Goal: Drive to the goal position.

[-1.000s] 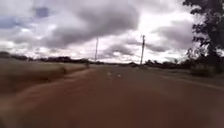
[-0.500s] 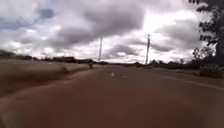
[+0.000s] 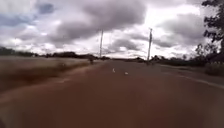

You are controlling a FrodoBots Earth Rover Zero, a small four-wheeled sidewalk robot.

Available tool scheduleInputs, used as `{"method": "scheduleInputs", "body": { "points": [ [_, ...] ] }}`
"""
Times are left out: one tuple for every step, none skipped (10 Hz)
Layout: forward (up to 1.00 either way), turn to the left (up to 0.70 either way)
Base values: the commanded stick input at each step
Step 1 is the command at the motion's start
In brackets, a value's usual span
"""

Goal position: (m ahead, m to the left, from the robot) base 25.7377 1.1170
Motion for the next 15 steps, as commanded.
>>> {"method": "scheduleInputs", "body": {
  "points": [
    [1.0,0.04],
    [1.0,0.04],
    [1.0,0.04],
    [1.0,0.04],
    [1.0,0.04],
    [1.0,0.04],
    [1.0,0.04],
    [1.0,0.04],
    [1.0,0.04],
    [1.0,0.04],
    [1.0,0.04],
    [1.0,0.04],
    [1.0,0.04],
    [1.0,0.04],
    [1.0,0.04]
  ]
}}
